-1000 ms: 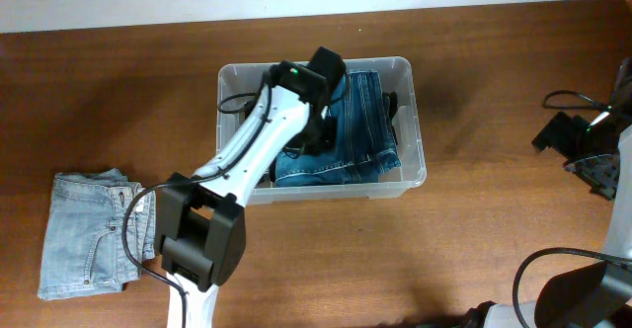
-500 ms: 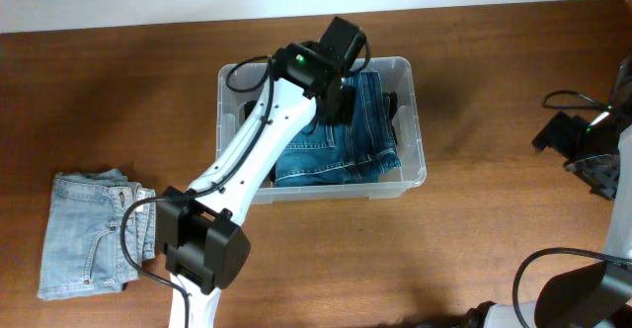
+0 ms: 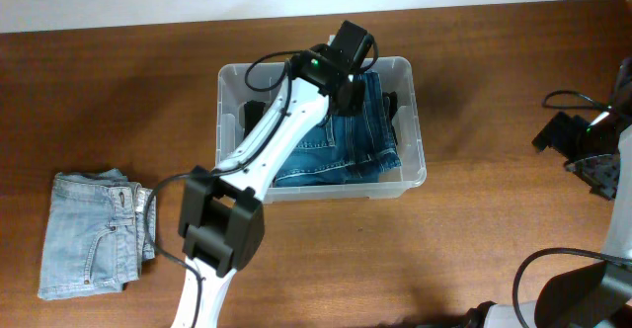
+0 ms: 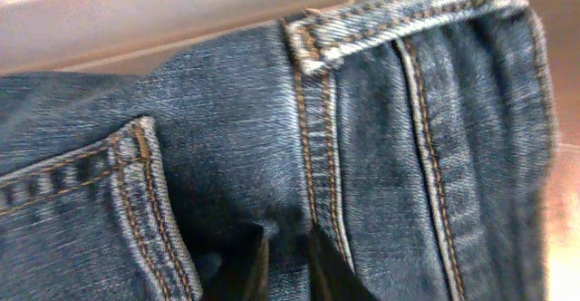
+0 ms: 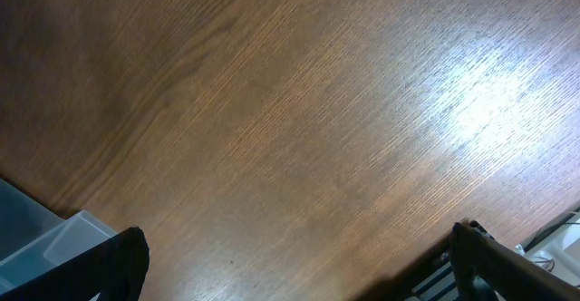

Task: Pack container
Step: 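Release the jeans and press them flat in the box with left gripper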

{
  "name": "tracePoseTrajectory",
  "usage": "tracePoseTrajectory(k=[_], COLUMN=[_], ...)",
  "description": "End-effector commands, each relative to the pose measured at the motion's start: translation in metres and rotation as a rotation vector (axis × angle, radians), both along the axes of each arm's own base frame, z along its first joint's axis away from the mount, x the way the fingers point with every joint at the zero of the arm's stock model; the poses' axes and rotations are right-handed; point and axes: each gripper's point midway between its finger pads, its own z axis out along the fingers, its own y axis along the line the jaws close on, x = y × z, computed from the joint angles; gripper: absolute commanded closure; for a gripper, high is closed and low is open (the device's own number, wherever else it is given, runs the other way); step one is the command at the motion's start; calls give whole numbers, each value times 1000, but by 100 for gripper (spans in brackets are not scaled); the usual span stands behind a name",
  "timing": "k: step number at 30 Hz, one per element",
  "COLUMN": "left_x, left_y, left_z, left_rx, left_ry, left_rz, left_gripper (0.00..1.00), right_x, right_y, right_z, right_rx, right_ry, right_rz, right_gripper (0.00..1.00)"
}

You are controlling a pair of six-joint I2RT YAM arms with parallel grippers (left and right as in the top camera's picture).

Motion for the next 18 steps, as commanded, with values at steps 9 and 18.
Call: tracePoseTrajectory(k=[9,18], left_x=[0,-17], left_y=[2,87], left_z=[3,154], left_rx=[61,217], left_ry=[-13,-210], left_rz=[-91,53], left_gripper=[67,14], right_x=[0,0], right_y=[-1,-1], right_z=[0,0], right_rx=[-1,-1], right_ry=[2,2], right_rz=[-4,-4], right_gripper=[2,2])
